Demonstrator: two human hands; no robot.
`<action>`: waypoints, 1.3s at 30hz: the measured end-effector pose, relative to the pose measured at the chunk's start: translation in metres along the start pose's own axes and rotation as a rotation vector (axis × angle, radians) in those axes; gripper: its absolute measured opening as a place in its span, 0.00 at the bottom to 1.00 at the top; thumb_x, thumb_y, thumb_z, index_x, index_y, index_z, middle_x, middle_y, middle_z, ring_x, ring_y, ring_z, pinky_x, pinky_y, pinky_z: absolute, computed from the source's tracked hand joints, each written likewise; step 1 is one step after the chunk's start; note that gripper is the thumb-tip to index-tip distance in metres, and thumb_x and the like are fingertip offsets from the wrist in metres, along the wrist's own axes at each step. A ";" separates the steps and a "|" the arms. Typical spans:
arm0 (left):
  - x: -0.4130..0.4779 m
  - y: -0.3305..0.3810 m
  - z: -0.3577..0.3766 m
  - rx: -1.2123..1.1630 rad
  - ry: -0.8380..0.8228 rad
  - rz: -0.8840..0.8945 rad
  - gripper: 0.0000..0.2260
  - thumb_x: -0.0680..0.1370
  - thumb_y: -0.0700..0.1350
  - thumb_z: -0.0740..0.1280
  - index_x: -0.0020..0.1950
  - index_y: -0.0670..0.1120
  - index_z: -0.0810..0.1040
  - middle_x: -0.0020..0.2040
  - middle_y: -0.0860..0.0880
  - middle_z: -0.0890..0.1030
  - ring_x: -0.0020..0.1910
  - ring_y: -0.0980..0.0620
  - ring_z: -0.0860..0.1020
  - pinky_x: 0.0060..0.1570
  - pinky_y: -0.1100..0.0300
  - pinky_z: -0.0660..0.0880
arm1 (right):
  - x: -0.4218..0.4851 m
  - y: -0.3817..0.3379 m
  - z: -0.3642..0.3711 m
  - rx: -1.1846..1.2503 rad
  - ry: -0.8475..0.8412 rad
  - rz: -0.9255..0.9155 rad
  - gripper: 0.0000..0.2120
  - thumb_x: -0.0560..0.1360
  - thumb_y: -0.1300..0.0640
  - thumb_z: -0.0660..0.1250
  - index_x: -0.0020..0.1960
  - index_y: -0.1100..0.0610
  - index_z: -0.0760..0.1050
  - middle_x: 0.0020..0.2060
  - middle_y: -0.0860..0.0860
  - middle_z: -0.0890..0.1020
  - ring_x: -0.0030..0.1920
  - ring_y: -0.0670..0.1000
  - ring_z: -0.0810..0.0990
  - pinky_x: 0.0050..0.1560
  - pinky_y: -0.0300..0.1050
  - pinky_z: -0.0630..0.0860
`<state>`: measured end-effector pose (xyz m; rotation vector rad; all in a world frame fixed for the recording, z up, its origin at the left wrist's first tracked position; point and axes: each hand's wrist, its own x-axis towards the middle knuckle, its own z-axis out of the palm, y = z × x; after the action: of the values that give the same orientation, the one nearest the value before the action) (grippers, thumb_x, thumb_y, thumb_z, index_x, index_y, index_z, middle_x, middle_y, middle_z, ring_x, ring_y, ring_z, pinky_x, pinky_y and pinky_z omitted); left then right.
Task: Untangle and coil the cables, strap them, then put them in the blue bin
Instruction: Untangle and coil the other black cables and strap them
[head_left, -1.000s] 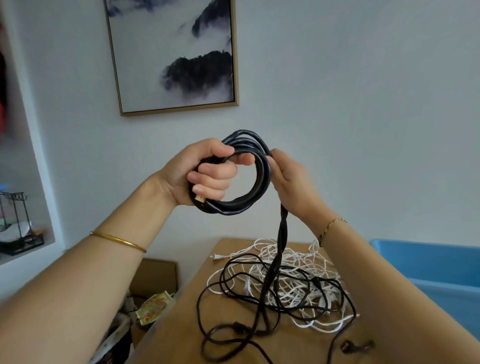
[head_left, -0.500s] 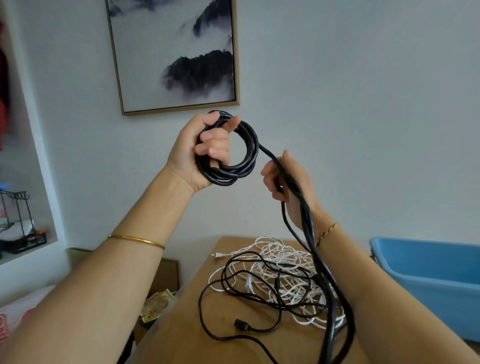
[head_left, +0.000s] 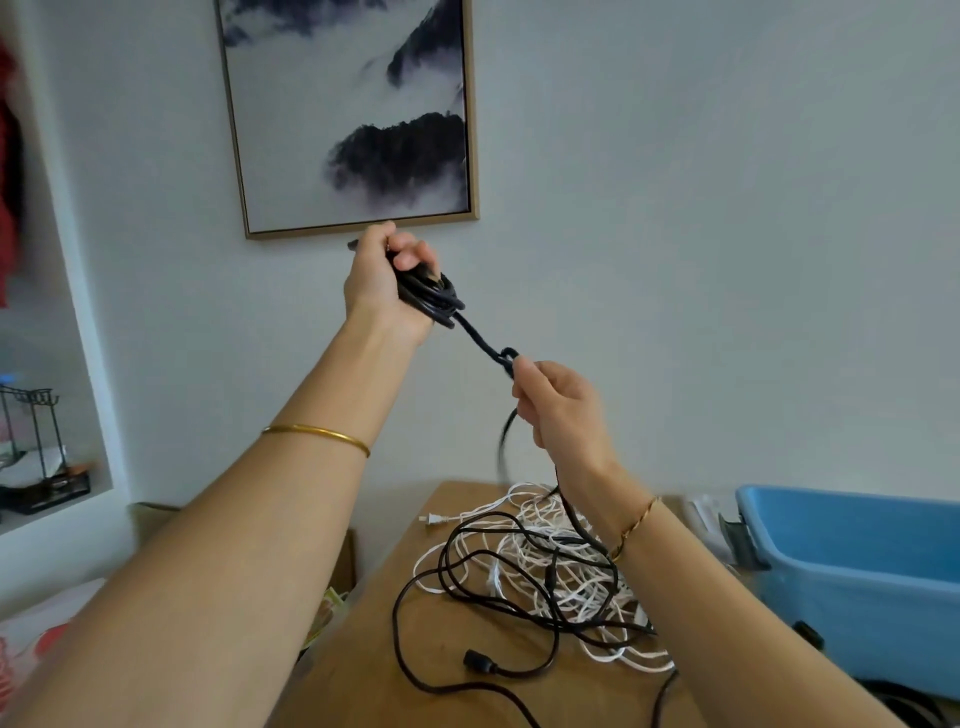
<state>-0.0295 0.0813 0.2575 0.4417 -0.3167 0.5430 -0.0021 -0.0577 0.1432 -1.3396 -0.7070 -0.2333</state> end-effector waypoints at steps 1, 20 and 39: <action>0.002 -0.001 0.000 0.007 0.027 0.018 0.09 0.78 0.36 0.61 0.39 0.43 0.66 0.23 0.51 0.68 0.18 0.56 0.63 0.23 0.66 0.71 | -0.002 -0.002 0.002 -0.010 0.019 -0.007 0.17 0.79 0.54 0.61 0.32 0.57 0.68 0.22 0.45 0.63 0.23 0.42 0.59 0.25 0.33 0.57; 0.000 -0.024 -0.041 1.346 -0.001 0.427 0.05 0.74 0.37 0.60 0.41 0.36 0.72 0.24 0.47 0.72 0.21 0.52 0.75 0.31 0.58 0.76 | -0.008 -0.014 0.013 -0.103 0.117 -0.065 0.20 0.76 0.58 0.59 0.30 0.53 0.55 0.21 0.43 0.59 0.26 0.47 0.55 0.28 0.42 0.53; -0.022 0.010 -0.057 2.047 -0.456 -0.179 0.09 0.78 0.44 0.62 0.52 0.39 0.73 0.29 0.43 0.80 0.22 0.50 0.72 0.21 0.63 0.65 | 0.034 -0.010 -0.036 0.489 0.484 0.298 0.15 0.79 0.57 0.56 0.34 0.55 0.62 0.23 0.50 0.71 0.23 0.46 0.66 0.20 0.33 0.58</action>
<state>-0.0430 0.1067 0.2029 2.5667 -0.0305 0.4119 0.0305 -0.0864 0.1690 -0.8543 -0.1334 -0.1242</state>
